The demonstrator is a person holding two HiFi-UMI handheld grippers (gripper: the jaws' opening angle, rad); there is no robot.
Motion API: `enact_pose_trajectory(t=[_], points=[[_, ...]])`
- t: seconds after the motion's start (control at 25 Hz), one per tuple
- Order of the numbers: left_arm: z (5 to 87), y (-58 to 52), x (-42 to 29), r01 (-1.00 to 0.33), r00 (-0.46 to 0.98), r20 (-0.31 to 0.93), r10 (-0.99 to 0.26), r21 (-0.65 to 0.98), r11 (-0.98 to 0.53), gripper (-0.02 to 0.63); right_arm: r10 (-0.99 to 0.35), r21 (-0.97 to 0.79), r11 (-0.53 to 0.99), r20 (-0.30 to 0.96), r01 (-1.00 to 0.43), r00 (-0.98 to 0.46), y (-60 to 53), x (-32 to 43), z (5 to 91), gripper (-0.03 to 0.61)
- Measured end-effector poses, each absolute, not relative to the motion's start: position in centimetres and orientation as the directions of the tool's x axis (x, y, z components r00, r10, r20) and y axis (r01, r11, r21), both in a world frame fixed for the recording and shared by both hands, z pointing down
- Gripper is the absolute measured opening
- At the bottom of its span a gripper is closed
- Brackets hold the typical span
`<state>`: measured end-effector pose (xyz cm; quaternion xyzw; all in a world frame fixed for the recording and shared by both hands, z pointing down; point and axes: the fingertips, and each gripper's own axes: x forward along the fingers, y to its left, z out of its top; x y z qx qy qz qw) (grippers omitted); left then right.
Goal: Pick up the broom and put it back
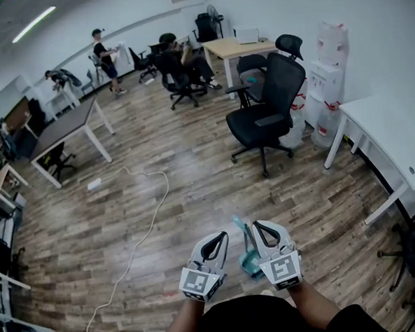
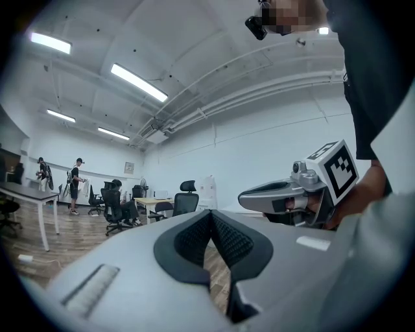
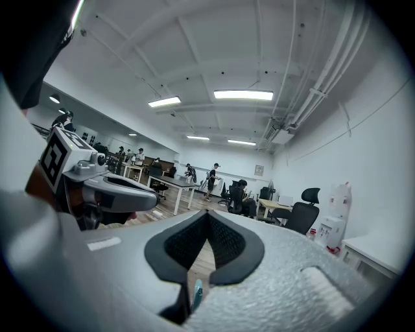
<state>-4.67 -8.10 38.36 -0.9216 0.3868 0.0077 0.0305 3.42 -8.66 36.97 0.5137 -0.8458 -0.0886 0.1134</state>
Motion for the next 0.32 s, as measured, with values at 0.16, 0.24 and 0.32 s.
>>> enact_pose_trajectory(t=[0.16, 0.24, 0.32], points=[[38.4, -7.9, -4.8, -0.715, 0.699, -0.039, -0.714, -0.048, -0.698, 0.018, -0.888, 0.269, 0.459, 0.111, -0.847, -0.446, -8.6, 3.3, 37.5, 0.0], [38.4, -7.8, -4.7, -0.713, 0.701, -0.037, -0.712, -0.045, -0.699, 0.018, -0.888, 0.268, 0.46, 0.12, -0.846, -0.445, -8.7, 3.4, 37.8, 0.0], [38.5, -7.7, -4.6, -0.711, 0.703, -0.034, -0.71, -0.045, -0.702, 0.018, -0.887, 0.269, 0.462, 0.127, -0.845, -0.444, -8.7, 3.5, 38.1, 0.0]])
